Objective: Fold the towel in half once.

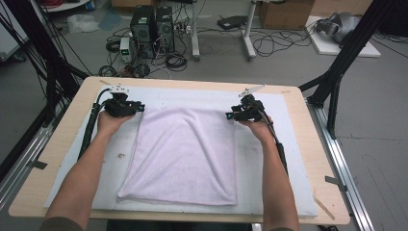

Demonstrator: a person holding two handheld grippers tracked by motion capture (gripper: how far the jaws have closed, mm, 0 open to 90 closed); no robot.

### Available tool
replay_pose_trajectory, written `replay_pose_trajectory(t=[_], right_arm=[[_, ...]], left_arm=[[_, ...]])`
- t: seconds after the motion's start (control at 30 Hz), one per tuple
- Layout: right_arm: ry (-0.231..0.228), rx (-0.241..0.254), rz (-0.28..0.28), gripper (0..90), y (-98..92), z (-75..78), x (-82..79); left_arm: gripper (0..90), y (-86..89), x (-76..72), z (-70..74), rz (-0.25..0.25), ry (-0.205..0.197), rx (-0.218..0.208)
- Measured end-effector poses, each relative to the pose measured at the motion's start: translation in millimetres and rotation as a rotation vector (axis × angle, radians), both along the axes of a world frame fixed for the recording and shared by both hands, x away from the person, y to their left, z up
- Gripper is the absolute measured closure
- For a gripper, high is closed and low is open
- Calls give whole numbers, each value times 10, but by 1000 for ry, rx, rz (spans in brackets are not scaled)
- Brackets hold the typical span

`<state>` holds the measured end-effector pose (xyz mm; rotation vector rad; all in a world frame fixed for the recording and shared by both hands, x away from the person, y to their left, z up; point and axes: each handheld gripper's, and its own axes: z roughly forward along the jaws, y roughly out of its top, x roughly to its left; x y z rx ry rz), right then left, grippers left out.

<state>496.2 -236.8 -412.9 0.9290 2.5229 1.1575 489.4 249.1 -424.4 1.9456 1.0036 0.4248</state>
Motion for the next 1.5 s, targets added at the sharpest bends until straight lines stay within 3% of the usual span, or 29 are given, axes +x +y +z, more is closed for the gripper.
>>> replay_pose_trajectory(t=[0.1, 0.17, 0.2, 0.27, 0.3, 0.4, 0.5, 0.57, 0.6, 0.67, 0.77, 1.0, 1.23, 1.4, 1.5], right_arm=[[21, 14, -31, 516, -24, -75, 22], [42, 20, -43, 575, -11, -118, 40], [46, 28, -38, 630, 5, -130, 45], [58, 30, -15, 847, 52, -143, 41], [48, 17, -11, 895, 81, -142, 31], [36, 8, -38, 897, 67, -122, 30], [51, 2, -84, 896, -33, -116, 29], [36, 12, -77, 884, -39, -109, 6], [29, 22, -75, 846, -30, -104, -5], [31, 30, -56, 799, -6, -88, -22], [41, 37, -15, 740, 39, -45, -76], [7, 66, 38, 646, 62, 61, -306], [-8, 90, 62, 553, 66, 151, -459], [-9, 115, 82, 490, 124, 174, -514], [-12, 97, 86, 439, 179, 176, -542]], left_arm=[[589, -59, 66, -74, 22, 41, -7], [559, -109, 98, -98, 27, 52, 1], [583, -129, 109, -108, 21, 59, -2], [832, -149, 105, -103, 35, 49, 41], [877, -139, 106, -92, 59, 49, 39], [884, -61, 89, -35, 114, 35, 49], [872, -48, 85, -22, 116, 32, 53], [708, -78, 87, -37, 136, 33, 64], [659, -84, 83, -41, 123, 39, 61], [632, -94, 68, -32, 116, 46, 68], [619, -83, 1, 13, 97, 19, 59], [585, -74, -246, 81, 18, -23, 47], [543, -88, -418, 186, -68, -20, 33], [511, -92, -517, 238, -89, -42, 4], [493, -83, -567, 231, -93, -47, 5]])
